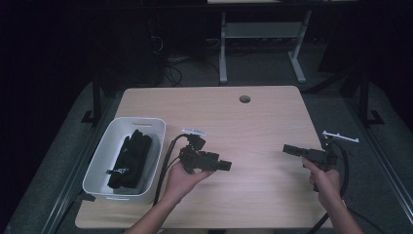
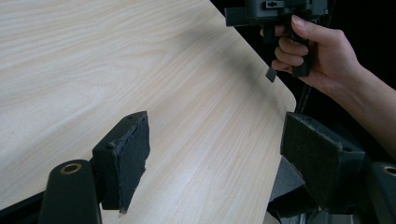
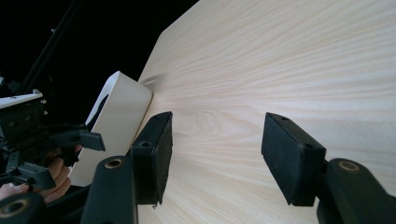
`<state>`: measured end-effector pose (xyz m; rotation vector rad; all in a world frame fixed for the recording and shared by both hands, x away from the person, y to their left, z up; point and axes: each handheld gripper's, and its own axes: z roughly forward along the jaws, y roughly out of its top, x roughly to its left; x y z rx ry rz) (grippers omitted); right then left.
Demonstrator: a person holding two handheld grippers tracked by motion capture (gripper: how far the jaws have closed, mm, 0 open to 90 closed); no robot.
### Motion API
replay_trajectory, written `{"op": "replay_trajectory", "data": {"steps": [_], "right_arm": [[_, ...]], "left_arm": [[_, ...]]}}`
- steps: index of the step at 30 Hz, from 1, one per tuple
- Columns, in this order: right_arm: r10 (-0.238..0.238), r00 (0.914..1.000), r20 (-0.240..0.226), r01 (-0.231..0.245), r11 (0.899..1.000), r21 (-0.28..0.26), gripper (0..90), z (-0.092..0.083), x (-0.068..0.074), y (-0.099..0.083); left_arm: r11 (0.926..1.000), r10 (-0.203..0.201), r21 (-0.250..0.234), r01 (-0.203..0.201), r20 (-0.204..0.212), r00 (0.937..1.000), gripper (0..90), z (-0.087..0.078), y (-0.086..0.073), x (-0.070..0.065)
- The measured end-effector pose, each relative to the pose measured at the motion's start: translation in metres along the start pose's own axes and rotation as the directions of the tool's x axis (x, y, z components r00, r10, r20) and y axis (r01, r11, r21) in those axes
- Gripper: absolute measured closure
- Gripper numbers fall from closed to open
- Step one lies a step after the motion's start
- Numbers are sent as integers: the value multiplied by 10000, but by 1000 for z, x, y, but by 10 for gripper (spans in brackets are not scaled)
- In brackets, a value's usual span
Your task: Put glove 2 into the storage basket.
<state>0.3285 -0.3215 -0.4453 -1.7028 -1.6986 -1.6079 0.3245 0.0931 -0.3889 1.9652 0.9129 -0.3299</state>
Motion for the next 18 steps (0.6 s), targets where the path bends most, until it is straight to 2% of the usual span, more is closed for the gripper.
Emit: {"op": "replay_trajectory", "data": {"steps": [10, 11, 18], "right_arm": [[18, 10000, 3, -18, 10000, -5, 422, -7, -8, -9], [184, 9998, 2, -184, 9998, 41, 421, -9, -10, -12], [210, 9997, -87, -210, 9998, 36, 420, -14, -12, -19]], "left_arm": [[10000, 10, -9, -10, 9, 10000, 238, 6, -6, 2], [10000, -21, -39, 22, 38, 10000, 238, 7, -7, 3], [10000, -26, -45, 26, 54, 10000, 239, 13, -15, 3]]}}
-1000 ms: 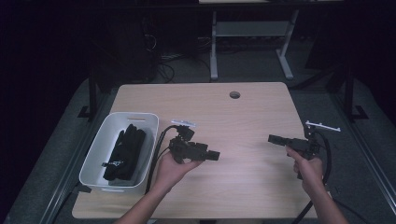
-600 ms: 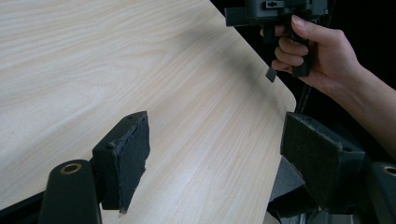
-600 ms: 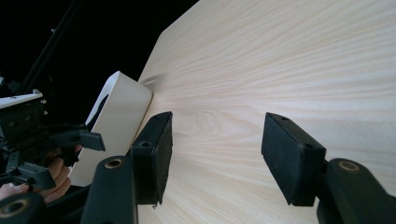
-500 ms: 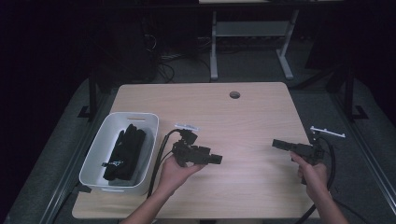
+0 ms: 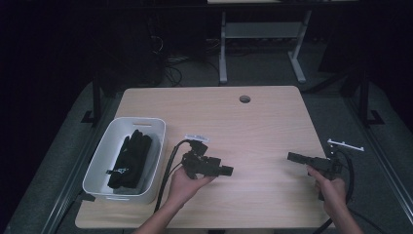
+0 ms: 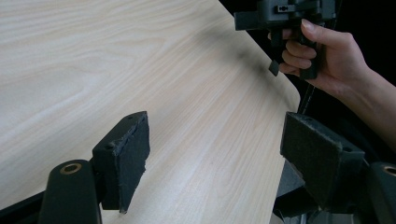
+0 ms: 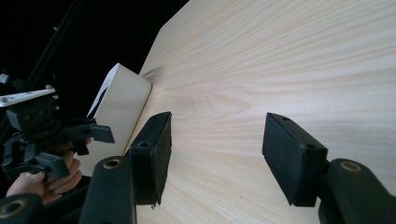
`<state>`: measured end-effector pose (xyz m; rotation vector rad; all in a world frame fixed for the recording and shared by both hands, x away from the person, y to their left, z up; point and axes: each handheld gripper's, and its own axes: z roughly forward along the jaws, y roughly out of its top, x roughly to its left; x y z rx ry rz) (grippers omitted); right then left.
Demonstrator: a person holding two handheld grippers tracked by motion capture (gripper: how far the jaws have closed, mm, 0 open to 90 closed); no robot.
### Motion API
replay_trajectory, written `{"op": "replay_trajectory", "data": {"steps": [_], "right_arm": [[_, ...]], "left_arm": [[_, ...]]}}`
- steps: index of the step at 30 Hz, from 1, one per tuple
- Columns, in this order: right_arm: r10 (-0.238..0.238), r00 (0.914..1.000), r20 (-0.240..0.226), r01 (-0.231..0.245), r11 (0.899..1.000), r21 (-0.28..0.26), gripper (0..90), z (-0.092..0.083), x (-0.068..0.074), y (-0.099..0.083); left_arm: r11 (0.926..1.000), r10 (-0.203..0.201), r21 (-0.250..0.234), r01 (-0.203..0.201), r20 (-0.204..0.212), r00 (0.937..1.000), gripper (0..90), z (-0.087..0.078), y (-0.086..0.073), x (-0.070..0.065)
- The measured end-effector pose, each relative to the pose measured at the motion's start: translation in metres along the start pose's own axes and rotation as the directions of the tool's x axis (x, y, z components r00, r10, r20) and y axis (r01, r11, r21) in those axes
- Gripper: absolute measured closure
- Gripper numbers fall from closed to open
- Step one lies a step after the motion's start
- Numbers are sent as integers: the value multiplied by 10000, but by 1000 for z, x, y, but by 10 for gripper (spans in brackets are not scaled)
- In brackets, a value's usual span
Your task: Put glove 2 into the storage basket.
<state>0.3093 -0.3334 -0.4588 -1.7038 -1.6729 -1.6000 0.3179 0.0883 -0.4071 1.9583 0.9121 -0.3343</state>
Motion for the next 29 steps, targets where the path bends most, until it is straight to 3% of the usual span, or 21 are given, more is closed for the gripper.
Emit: {"op": "replay_trajectory", "data": {"steps": [24, 29], "right_arm": [[-118, 9998, -175, 115, 9998, -168, 402, -19, -8, -29], [-320, 9994, -117, 318, 9993, -218, 398, -22, -8, -37]], "left_arm": [[9998, 204, -23, -205, -126, 9997, 239, 10, -22, 0], [9995, 328, -24, -328, -150, 9994, 239, 10, -24, -1]]}}
